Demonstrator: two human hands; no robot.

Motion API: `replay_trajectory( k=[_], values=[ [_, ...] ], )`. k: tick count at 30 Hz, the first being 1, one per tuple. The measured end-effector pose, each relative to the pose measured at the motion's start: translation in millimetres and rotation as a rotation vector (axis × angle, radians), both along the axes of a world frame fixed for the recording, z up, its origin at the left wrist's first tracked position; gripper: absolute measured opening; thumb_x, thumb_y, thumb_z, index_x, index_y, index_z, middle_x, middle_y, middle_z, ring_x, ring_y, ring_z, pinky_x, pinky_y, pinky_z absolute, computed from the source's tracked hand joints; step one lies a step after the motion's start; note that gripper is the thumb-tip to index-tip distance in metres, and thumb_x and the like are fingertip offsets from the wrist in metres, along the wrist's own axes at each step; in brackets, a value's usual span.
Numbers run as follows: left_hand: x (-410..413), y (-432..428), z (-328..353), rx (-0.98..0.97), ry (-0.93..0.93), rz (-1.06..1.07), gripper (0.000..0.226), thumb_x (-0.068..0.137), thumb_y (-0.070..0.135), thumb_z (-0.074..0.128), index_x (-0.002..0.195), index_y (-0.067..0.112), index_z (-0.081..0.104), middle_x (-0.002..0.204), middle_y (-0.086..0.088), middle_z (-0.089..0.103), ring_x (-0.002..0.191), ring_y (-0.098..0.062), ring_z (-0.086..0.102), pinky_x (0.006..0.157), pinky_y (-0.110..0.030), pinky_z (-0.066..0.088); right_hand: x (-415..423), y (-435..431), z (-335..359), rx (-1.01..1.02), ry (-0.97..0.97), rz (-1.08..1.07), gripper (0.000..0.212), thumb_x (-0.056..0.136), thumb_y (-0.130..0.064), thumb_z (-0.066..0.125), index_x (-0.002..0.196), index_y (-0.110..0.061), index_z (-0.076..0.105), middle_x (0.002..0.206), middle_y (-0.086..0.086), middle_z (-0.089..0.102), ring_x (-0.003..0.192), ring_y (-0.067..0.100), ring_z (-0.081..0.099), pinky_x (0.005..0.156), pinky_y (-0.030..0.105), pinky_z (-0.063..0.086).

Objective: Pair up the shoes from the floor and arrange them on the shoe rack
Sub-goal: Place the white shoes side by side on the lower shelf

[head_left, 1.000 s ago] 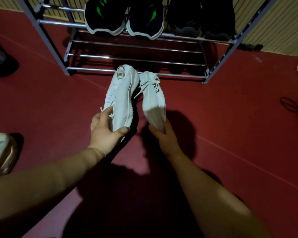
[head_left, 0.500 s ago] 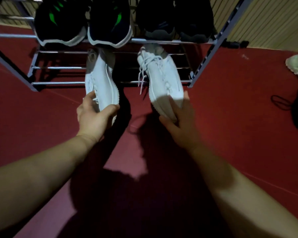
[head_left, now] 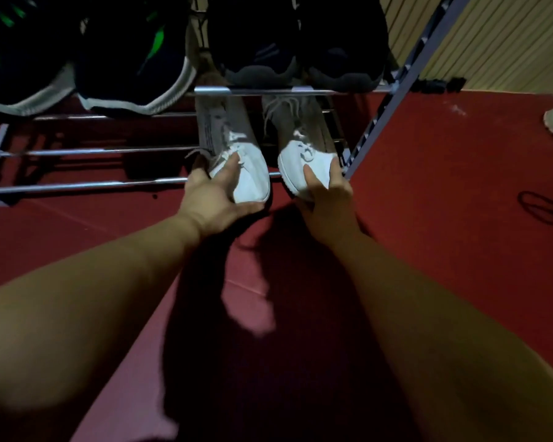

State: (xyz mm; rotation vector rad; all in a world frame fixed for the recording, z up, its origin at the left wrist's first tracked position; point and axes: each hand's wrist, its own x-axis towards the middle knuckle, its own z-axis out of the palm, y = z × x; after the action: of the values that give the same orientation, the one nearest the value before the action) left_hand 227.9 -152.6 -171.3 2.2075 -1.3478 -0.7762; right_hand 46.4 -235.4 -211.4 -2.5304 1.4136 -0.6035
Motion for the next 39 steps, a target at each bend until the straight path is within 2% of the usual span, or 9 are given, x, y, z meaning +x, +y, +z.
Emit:
replay_trajectory(
  k=[5,9,13,19,23,26,31,35,39],
  values=[
    [10,-4,0,-0.071,-0.047,-0.112,0.072,0.076,0.045,0.072,0.140,0.029,0.044,0.142,-0.020,0.026,0.139,-0.030,0.023,0.116,-0.027,0.019,8,-1,-1,-0.077,-0.152,-0.118,0.053,0.078,-0.016,0.053,0.128,0.001,0.046,0.130,0.044,0.040,0.108,0.057,0.047,0.101,0.047,0.033],
    [0,-32,-1,-0.062,-0.070,-0.151,0.073,0.078,0.046,0.070,0.143,0.029,0.039,0.150,-0.016,0.020,0.140,-0.029,0.025,0.115,-0.023,0.014,8,-1,-9,-0.173,-0.060,-0.119,0.052,0.075,-0.014,0.058,0.125,-0.003,0.045,0.134,0.032,0.037,0.114,0.033,0.036,0.099,0.039,0.027],
    [-1,-41,-2,-0.006,-0.096,-0.191,0.080,0.077,0.048,0.070,0.145,0.029,0.034,0.152,-0.019,0.011,0.141,-0.032,0.024,0.118,-0.029,0.016,4,0,-8,0.042,-0.043,-0.226,0.046,0.089,-0.033,0.049,0.128,-0.010,0.055,0.137,0.021,0.046,0.108,0.045,0.043,0.096,0.038,0.029],
    [5,-38,3,0.052,-0.088,-0.261,0.066,0.080,0.043,0.068,0.140,0.035,0.041,0.155,-0.016,-0.002,0.144,-0.028,0.016,0.116,-0.021,0.010,5,-12,-11,-0.112,0.077,-0.206,0.042,0.078,-0.015,0.063,0.120,-0.016,0.061,0.136,0.021,0.049,0.112,0.039,0.050,0.096,0.034,0.022],
    [3,-36,1,0.023,-0.115,-0.237,0.068,0.079,0.047,0.068,0.140,0.035,0.042,0.155,-0.011,0.005,0.141,-0.027,0.025,0.115,-0.021,0.015,12,-31,-2,-0.010,0.255,-0.177,0.050,0.093,-0.026,0.052,0.141,-0.027,0.040,0.146,0.009,0.035,0.127,0.036,0.032,0.105,0.035,0.019],
    [0,-36,-1,0.073,-0.197,-0.229,0.073,0.080,0.055,0.062,0.145,0.036,0.033,0.156,-0.012,0.003,0.138,-0.032,0.029,0.115,-0.029,0.022,15,-34,3,0.050,0.275,-0.169,0.052,0.095,-0.030,0.048,0.145,-0.028,0.033,0.144,0.004,0.036,0.127,0.038,0.032,0.104,0.035,0.023],
    [-3,-51,7,0.288,-0.288,-0.263,0.077,0.085,0.057,0.054,0.149,0.037,0.016,0.154,-0.020,-0.013,0.139,-0.040,0.023,0.116,-0.038,0.023,8,-29,17,0.137,0.422,-0.073,0.059,0.097,-0.022,0.042,0.150,-0.019,0.016,0.154,0.012,0.016,0.138,0.033,0.018,0.115,0.037,0.010],
    [-31,-39,10,0.326,-0.187,-0.083,0.083,0.087,0.055,0.054,0.150,0.036,0.002,0.156,-0.017,-0.016,0.142,-0.044,0.000,0.117,-0.050,0.009,-22,-18,34,0.341,0.400,0.087,0.076,0.091,-0.024,0.052,0.151,-0.020,0.005,0.158,0.013,-0.002,0.141,0.036,0.015,0.114,0.039,0.017],
    [-85,2,13,0.355,-0.328,-0.063,0.095,0.083,0.065,0.049,0.146,0.040,-0.017,0.153,-0.013,-0.029,0.141,-0.039,-0.021,0.113,-0.054,-0.006,-79,-11,63,0.529,0.608,0.176,0.080,0.093,-0.030,0.053,0.151,-0.022,0.000,0.158,0.016,-0.003,0.145,0.033,0.006,0.117,0.040,0.011]
  ],
)
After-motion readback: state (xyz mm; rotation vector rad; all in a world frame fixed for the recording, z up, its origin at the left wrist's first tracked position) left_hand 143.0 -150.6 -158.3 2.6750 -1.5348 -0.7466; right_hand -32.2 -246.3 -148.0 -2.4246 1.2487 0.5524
